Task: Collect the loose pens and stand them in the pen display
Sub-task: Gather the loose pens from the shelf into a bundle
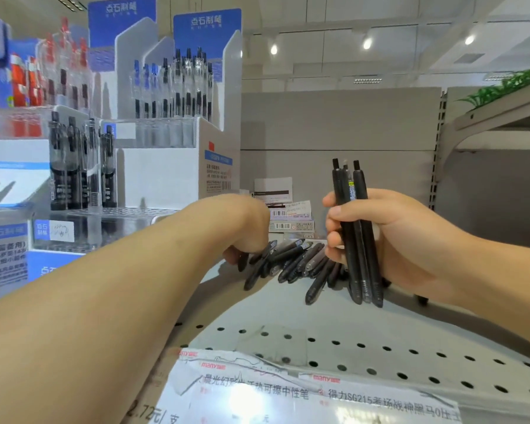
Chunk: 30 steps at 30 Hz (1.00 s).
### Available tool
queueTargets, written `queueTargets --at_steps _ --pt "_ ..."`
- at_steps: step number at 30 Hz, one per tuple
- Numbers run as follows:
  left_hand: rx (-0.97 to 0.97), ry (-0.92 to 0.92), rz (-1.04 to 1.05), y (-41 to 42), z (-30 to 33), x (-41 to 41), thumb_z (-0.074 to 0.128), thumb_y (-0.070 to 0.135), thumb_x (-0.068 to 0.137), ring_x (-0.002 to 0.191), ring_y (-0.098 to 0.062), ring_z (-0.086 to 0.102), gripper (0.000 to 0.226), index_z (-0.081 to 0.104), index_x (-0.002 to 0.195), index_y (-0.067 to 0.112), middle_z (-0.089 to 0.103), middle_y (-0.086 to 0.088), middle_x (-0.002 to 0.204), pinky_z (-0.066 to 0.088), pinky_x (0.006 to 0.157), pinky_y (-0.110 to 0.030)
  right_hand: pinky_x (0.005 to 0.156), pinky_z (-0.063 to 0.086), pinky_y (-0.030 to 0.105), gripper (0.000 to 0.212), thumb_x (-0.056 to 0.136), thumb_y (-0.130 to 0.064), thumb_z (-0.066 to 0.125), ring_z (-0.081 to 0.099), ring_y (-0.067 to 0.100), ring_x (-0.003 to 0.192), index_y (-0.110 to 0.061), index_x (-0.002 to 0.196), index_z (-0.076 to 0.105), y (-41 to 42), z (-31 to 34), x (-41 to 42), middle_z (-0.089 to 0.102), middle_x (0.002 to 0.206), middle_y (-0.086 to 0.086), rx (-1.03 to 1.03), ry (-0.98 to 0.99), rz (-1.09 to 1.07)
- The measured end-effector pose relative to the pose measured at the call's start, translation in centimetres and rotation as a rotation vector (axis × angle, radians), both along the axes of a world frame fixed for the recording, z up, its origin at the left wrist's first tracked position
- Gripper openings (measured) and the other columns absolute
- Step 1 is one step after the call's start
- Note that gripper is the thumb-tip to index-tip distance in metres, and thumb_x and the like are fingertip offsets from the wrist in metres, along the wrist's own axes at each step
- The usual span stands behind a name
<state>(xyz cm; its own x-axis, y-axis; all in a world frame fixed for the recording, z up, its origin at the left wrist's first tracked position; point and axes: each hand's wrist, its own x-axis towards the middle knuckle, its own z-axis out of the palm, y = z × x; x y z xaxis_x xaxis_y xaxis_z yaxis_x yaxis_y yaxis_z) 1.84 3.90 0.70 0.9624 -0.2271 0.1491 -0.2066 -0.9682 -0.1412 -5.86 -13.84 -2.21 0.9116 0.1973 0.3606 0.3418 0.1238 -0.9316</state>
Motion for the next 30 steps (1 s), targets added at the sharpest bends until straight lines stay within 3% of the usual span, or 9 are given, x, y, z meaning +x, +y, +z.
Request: queueTargets --at_steps 2,4,6,8,13,19,22,25,30 --pt "-0.147 -0.223 -0.080 0.2 0.9 0.0 0.058 0.015 0.089 0.042 -0.010 0.060 0.009 0.063 0.085 0.008 0.062 0.001 0.048 0.045 0.040 -0.023 0.069 0.061 0.034 0.008 0.093 -0.002 0.061 0.063 0.019 0.061 -0.009 0.091 0.063 -0.2 0.2 0.1 0.061 0.070 0.005 -0.011 -0.007 -0.025" --pt "-0.480 -0.278 -0.272 0.0 1.5 0.0 0.063 0.017 0.089 0.061 -0.019 0.070 0.038 0.056 0.126 0.008 0.069 -0.004 0.074 0.058 0.057 -0.032 0.068 0.060 0.033 0.006 0.091 -0.003 0.063 0.065 0.018 0.063 -0.009 0.090 0.062 -0.5 0.4 0.3 0.062 0.069 0.005 -0.020 -0.006 -0.079" --pt "-0.890 0.005 -0.501 -0.6 1.4 -0.8 0.068 0.013 0.090 0.069 -0.019 0.074 0.063 0.041 0.148 0.018 0.073 -0.003 0.085 0.062 0.062 -0.033 0.069 0.059 0.035 0.007 0.089 -0.003 0.065 0.066 0.018 0.063 -0.009 0.087 0.062 -0.7 0.6 0.4 0.063 0.070 0.007 -0.039 -0.004 -0.118" --pt "-0.990 0.176 -0.639 -1.2 1.3 -1.5 0.071 0.013 0.090 0.076 -0.017 0.075 0.053 0.051 0.138 0.022 0.075 0.000 0.084 0.061 0.064 -0.031 0.070 0.059 0.036 0.010 0.088 -0.003 0.066 0.066 0.017 0.063 -0.011 0.084 0.064 -0.9 0.9 0.4 0.063 0.071 0.007 -0.059 -0.010 -0.141" --pt "-0.935 0.211 -0.717 -1.7 1.4 -2.3 0.068 0.015 0.092 0.080 -0.017 0.075 0.009 0.067 0.101 0.015 0.076 -0.003 0.088 0.062 0.073 -0.034 0.064 0.060 0.031 0.021 0.089 -0.012 0.071 0.065 0.013 0.062 -0.017 0.070 0.065 -1.5 1.6 0.3 0.060 0.073 0.005 -0.113 -0.075 -0.189" --pt "-0.850 0.259 -0.801 -2.1 1.0 -2.7 0.065 0.020 0.095 0.081 -0.016 0.076 0.016 0.071 0.108 0.011 0.078 -0.003 0.096 0.058 0.066 -0.022 0.077 0.062 0.038 0.010 0.090 -0.027 0.074 0.068 0.021 0.081 -0.017 0.092 0.075 -1.9 1.6 0.1 0.068 0.087 0.008 -0.236 -0.141 -0.234" --pt "-0.764 0.282 -0.794 -1.7 1.2 -3.2 0.066 0.027 0.094 0.084 -0.015 0.075 0.016 0.074 0.103 0.016 0.078 0.000 0.094 0.059 0.066 -0.022 0.059 0.056 0.027 0.011 0.089 -0.021 0.073 0.066 0.017 0.069 -0.011 0.093 0.069 -1.7 1.6 0.0 0.065 0.080 0.008 -0.285 -0.138 -0.253" --pt "-0.663 0.192 -0.641 -0.6 1.7 -2.4 0.061 0.032 0.092 0.076 -0.013 0.075 0.019 0.074 0.098 0.020 0.077 0.006 0.088 0.056 0.059 -0.022 0.054 0.050 0.022 0.006 0.088 -0.014 0.070 0.062 0.013 0.064 -0.017 0.088 0.065 -1.6 1.6 0.2 0.057 0.078 0.003 -0.254 -0.124 -0.243" --pt "-0.250 -0.131 -0.280 0.2 0.6 0.8 0.054 0.023 0.091 0.072 -0.020 0.074 0.022 0.069 0.104 0.016 0.075 -0.003 0.085 0.063 0.064 -0.034 0.072 0.058 0.038 0.017 0.088 0.000 0.065 0.068 0.022 0.070 -0.017 0.091 0.068 -1.3 1.5 0.1 0.063 0.082 0.007 -0.128 -0.096 -0.140"
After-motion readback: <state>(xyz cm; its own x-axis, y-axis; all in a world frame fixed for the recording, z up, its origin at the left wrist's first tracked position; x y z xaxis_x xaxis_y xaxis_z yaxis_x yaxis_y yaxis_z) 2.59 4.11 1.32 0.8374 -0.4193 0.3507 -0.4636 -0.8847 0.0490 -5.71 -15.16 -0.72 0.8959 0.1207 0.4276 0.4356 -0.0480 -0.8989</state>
